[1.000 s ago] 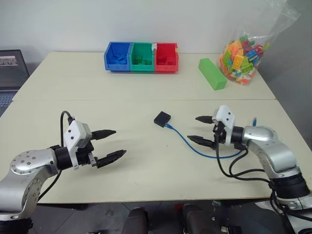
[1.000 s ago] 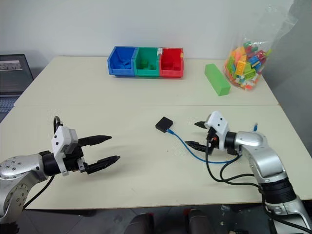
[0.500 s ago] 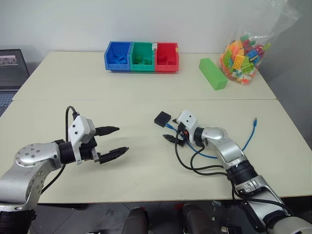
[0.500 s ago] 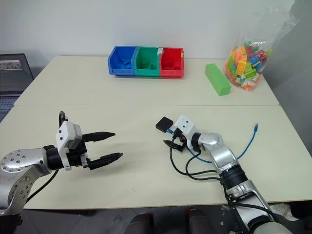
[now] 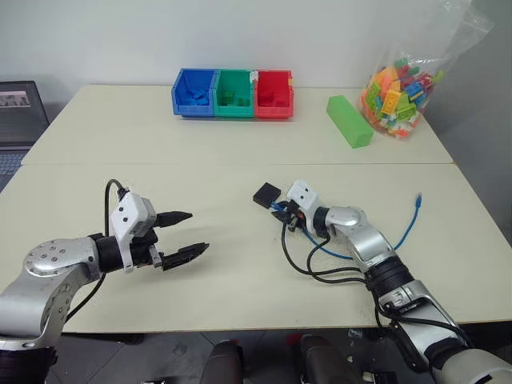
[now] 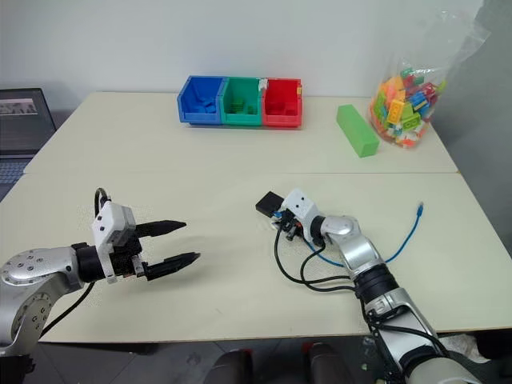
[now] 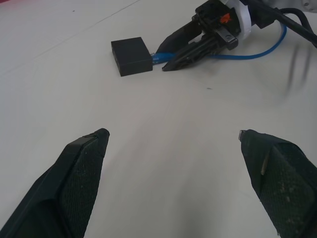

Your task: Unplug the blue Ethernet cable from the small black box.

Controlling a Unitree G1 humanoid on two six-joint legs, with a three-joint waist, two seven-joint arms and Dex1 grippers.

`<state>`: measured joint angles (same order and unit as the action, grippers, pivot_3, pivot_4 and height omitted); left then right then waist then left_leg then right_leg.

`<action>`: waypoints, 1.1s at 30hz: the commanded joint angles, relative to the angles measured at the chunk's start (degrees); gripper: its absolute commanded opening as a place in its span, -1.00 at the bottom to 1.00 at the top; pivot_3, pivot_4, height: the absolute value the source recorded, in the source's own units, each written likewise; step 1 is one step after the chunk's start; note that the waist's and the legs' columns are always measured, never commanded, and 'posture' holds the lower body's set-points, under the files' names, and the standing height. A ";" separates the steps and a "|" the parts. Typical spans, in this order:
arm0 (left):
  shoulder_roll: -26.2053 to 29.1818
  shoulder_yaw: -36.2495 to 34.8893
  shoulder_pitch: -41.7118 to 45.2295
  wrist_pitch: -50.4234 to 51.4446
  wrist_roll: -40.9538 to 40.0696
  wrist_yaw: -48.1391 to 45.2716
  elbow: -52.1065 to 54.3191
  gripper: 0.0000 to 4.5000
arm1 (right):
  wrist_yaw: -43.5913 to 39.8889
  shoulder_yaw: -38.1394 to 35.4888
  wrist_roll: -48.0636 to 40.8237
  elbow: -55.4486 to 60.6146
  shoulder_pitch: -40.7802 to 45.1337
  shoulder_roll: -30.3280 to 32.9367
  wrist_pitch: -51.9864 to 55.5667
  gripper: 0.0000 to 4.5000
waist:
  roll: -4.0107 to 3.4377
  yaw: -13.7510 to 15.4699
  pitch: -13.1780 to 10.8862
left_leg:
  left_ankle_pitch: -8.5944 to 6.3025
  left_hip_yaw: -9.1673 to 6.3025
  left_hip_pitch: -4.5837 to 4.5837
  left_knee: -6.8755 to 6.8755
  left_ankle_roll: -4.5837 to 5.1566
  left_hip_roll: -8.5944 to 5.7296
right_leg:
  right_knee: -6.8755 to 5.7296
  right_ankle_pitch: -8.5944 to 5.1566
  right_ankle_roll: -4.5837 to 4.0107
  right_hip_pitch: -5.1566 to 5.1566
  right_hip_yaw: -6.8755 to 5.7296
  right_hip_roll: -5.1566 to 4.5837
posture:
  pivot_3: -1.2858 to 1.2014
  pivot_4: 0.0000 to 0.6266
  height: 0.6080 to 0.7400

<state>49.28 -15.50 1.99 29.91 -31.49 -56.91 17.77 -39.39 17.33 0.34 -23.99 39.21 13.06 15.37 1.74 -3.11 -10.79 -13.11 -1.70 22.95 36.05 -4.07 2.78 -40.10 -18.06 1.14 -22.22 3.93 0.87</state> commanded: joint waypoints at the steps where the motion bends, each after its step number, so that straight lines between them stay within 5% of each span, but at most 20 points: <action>1: -0.40 -2.27 2.13 2.45 -2.98 1.46 0.07 1.00 | 0.18 0.01 2.04 1.49 0.98 1.47 -2.09 -0.79 | 0.00 0.01 0.00 | 0.00 0.01 0.00 0.00 0.00 0.00 | 0.00 0.00 0.00 0.00 0.01 0.00 | 0.03 -0.52 1.00; 3: -0.83 -2.91 2.82 4.14 -4.49 2.02 -0.64 1.00 | -0.48 0.15 2.47 2.67 0.86 1.80 -3.43 -0.95 | 0.00 0.02 0.00 | 0.00 0.00 0.01 0.00 0.00 0.00 | 0.00 0.00 0.00 0.00 0.00 0.00 | 0.03 -0.52 1.00; 7: -2.58 -4.60 3.95 8.75 -9.10 3.55 -3.15 1.00 | -2.44 0.42 2.42 7.33 -1.07 3.10 -11.09 -0.95 | 0.00 -0.10 0.00 | 0.00 0.00 0.01 0.00 0.00 0.01 | 0.00 0.00 0.00 -0.02 -0.01 0.00 | 0.03 -0.52 1.00; 17: -6.85 -4.25 11.62 21.43 -21.37 6.86 -6.50 1.00 | -0.59 8.48 15.00 8.86 0.62 8.72 -48.69 -0.95 | 0.03 -0.11 0.01 | 0.00 -0.02 0.01 0.00 -0.01 0.00 | 0.00 0.00 0.01 0.00 -0.03 -0.01 | 0.03 -0.52 1.00; 31: -6.43 -0.03 16.18 23.69 -20.79 3.93 -9.28 1.00 | -1.17 8.99 16.24 8.78 4.89 6.92 -53.51 -0.95 | 0.04 0.06 0.01 | 0.01 -0.13 -0.01 0.04 -0.02 -0.01 | -0.11 0.01 -0.01 0.03 -0.09 -0.02 | 0.03 -0.52 1.00; 33: -6.49 -0.02 16.52 24.03 -21.18 3.58 -9.45 0.83 | -1.20 8.91 16.26 8.88 4.82 6.83 -53.48 -0.95 | 0.04 0.05 0.01 | 0.01 -0.13 -0.02 0.04 -0.03 -0.01 | -0.14 0.01 -0.01 0.03 -0.09 -0.02 | 0.03 -0.52 1.00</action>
<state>42.01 -15.05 17.61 53.55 -51.63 -52.27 8.13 -41.02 26.91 16.89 -16.72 42.55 20.02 -37.17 1.78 -3.06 -10.78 -13.10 -1.83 22.93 36.10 -4.09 2.77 -40.23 -18.06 1.13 -22.19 3.84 0.85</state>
